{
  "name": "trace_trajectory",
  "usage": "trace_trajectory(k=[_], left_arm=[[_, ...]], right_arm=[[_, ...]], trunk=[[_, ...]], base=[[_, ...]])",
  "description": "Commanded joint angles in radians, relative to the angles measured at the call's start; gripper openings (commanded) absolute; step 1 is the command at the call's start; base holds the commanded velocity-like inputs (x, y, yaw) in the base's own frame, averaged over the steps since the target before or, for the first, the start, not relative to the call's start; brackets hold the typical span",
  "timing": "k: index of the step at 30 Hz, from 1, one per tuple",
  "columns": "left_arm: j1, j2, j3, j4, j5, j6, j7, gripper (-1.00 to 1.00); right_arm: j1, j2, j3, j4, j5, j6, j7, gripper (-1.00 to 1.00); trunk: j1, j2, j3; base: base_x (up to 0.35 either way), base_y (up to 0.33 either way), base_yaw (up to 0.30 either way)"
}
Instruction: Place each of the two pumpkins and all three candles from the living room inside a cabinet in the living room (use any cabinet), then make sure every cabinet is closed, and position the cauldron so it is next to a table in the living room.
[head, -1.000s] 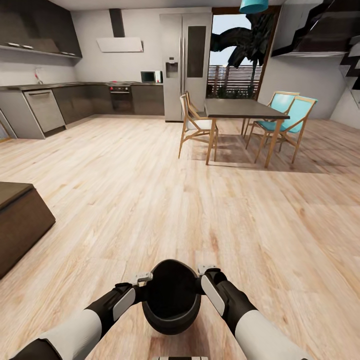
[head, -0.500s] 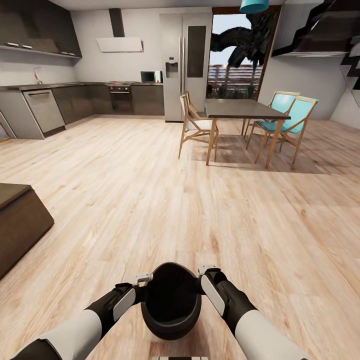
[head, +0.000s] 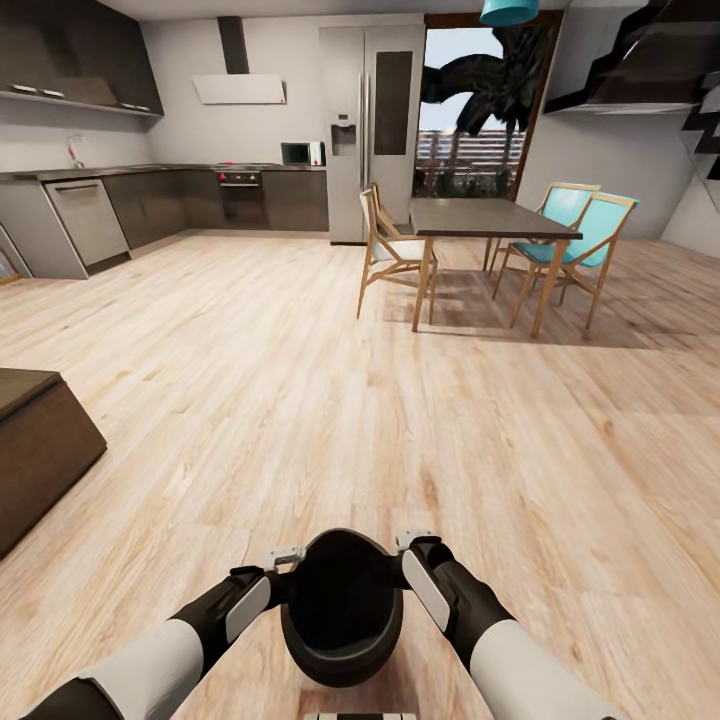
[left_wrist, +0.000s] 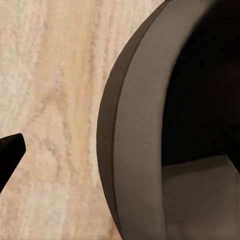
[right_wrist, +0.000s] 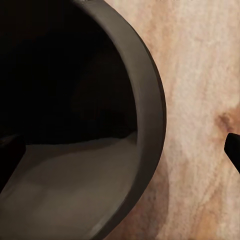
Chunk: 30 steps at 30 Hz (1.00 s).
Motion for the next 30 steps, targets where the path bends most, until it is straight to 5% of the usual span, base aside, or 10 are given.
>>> trace_trajectory(k=[1, 14, 19, 30], left_arm=[[-0.001, 0.001, -0.008, -0.002, 0.011, 0.002, 0.008, 1.0], [0.0, -0.003, -0.025, 0.002, 0.011, -0.03, 0.009, 1.0], [0.0, -0.004, -0.066, 0.0, 0.012, -0.044, 0.01, 1.0], [0.001, -0.004, -0.076, -0.003, 0.012, -0.052, 0.01, 1.0]], right_arm=[[-0.001, 0.0, 0.002, -0.001, -0.01, 0.002, -0.009, 1.0], [0.0, 0.0, 0.002, -0.001, -0.01, 0.002, -0.009, 1.0], [0.0, 0.0, 0.002, -0.001, -0.01, 0.002, -0.009, 1.0], [0.0, 0.0, 0.001, 0.001, -0.009, 0.002, -0.009, 1.0]], trunk=[[0.0, 0.0, -0.001], [0.005, -0.003, -0.043], [0.005, -0.003, -0.043], [0.005, -0.003, -0.043]], base=[[0.002, 0.0, 0.0], [0.0, 0.0, 0.0], [0.0, 0.0, 0.0], [0.0, 0.0, 0.0]])
